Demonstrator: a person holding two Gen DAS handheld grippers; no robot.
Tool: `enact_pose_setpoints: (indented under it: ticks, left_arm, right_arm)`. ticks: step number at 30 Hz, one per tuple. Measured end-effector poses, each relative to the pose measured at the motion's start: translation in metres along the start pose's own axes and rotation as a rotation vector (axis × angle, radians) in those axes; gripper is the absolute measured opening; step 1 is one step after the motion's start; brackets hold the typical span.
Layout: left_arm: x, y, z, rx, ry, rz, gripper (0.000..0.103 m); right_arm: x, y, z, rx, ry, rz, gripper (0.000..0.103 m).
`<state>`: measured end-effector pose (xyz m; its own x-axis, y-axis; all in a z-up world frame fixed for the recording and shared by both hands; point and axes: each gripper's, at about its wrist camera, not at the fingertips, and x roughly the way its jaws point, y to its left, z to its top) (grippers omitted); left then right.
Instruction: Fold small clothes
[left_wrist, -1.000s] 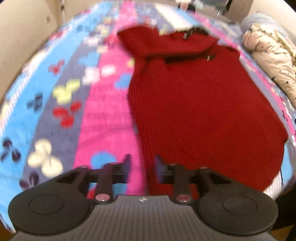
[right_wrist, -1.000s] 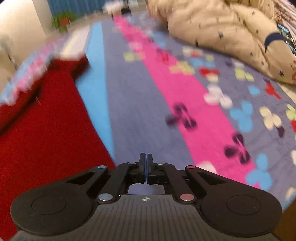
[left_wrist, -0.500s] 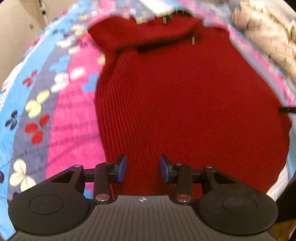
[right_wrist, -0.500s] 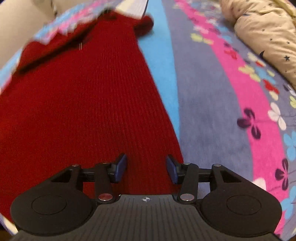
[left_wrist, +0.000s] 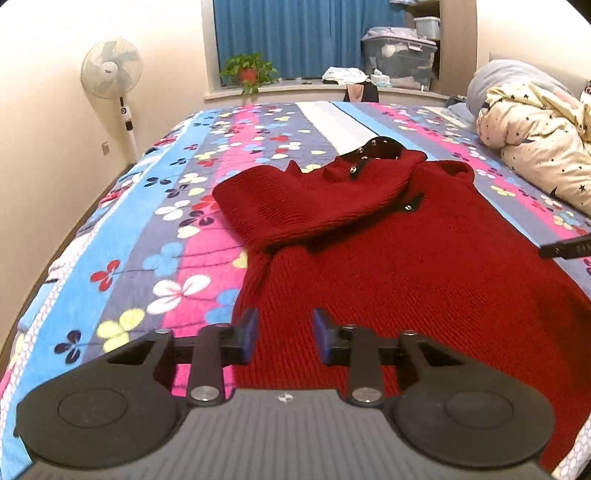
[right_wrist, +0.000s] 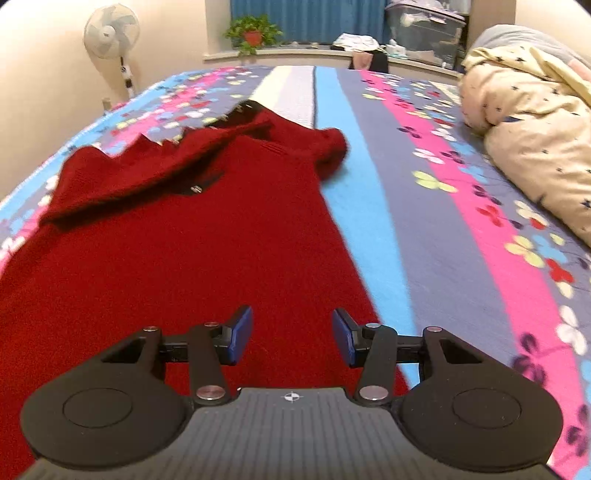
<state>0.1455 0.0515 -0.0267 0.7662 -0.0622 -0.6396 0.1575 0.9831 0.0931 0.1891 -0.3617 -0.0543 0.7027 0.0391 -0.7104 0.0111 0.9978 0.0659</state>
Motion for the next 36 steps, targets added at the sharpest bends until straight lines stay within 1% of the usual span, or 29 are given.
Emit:
enact_pose_setpoints:
  ticks: [3, 5, 8, 10, 11, 12, 14, 16, 19, 22, 25, 26, 28, 29, 30, 31, 32, 34, 35, 36]
  left_arm:
    - [0.017, -0.015, 0.016, 0.021, 0.006, 0.019, 0.033]
    - [0.033, -0.030, 0.035, 0.027, 0.004, 0.039, 0.033]
    - [0.056, -0.057, 0.066, 0.044, -0.022, 0.062, 0.036]
    - [0.076, -0.080, 0.089, 0.048, -0.033, 0.075, 0.044]
    - [0.088, -0.090, 0.098, 0.045, -0.033, 0.079, 0.056]
    - [0.101, -0.100, 0.108, 0.040, -0.028, 0.084, 0.071]
    - [0.129, -0.120, 0.125, 0.039, -0.009, 0.098, 0.088]
    - [0.161, -0.143, 0.139, 0.064, 0.018, 0.117, 0.089]
    - [0.209, -0.172, 0.154, 0.103, 0.064, 0.144, 0.089]
    - [0.246, -0.199, 0.160, 0.164, 0.091, 0.154, 0.089]
    - [0.274, -0.217, 0.163, 0.238, 0.117, 0.150, 0.089]
    - [0.284, -0.221, 0.164, 0.266, 0.122, 0.154, 0.086]
    - [0.296, -0.222, 0.166, 0.313, 0.124, 0.174, 0.061]
    - [0.301, -0.220, 0.168, 0.334, 0.136, 0.180, 0.030]
    - [0.303, -0.214, 0.170, 0.347, 0.144, 0.177, 0.015]
    - [0.300, -0.204, 0.174, 0.347, 0.132, 0.163, 0.014]
    - [0.293, -0.192, 0.179, 0.347, 0.103, 0.164, 0.013]
    - [0.273, -0.163, 0.188, 0.343, 0.047, 0.202, 0.012]
    - [0.263, -0.142, 0.194, 0.317, 0.027, 0.219, 0.012]
    - [0.250, -0.113, 0.200, 0.270, 0.011, 0.239, 0.012]
  right_arm:
    - [0.015, 0.014, 0.017, 0.020, -0.009, 0.038, 0.050]
    - [0.021, 0.019, 0.025, 0.038, -0.008, 0.048, 0.050]
    - [0.030, 0.023, 0.039, 0.064, -0.004, 0.045, 0.050]
    - [0.034, 0.021, 0.047, 0.071, -0.009, 0.018, 0.050]
    - [0.036, 0.018, 0.052, 0.083, -0.011, 0.007, 0.050]
    - [0.038, 0.013, 0.055, 0.104, -0.009, 0.003, 0.050]
    - [0.043, 0.001, 0.060, 0.164, 0.003, 0.005, 0.050]
    - [0.052, -0.011, 0.061, 0.221, 0.034, -0.006, 0.050]
    - [0.062, -0.021, 0.063, 0.252, 0.070, -0.028, 0.050]
    - [0.062, -0.028, 0.065, 0.280, 0.064, -0.012, 0.050]
    - [0.063, -0.031, 0.067, 0.277, 0.061, -0.008, 0.050]
    - [0.064, -0.033, 0.068, 0.276, 0.064, -0.009, 0.050]
    - [0.067, -0.035, 0.068, 0.280, 0.070, -0.010, 0.050]
    - [0.068, -0.037, 0.068, 0.282, 0.073, -0.011, 0.050]
    - [0.068, -0.037, 0.068, 0.282, 0.076, -0.011, 0.050]
    - [0.069, -0.037, 0.068, 0.282, 0.078, -0.013, 0.050]
    - [0.070, -0.037, 0.068, 0.280, 0.079, -0.013, 0.050]
    - [0.071, -0.037, 0.068, 0.278, 0.082, -0.012, 0.050]
    - [0.071, -0.036, 0.068, 0.276, 0.084, -0.011, 0.050]
    - [0.072, -0.035, 0.068, 0.274, 0.086, -0.009, 0.050]
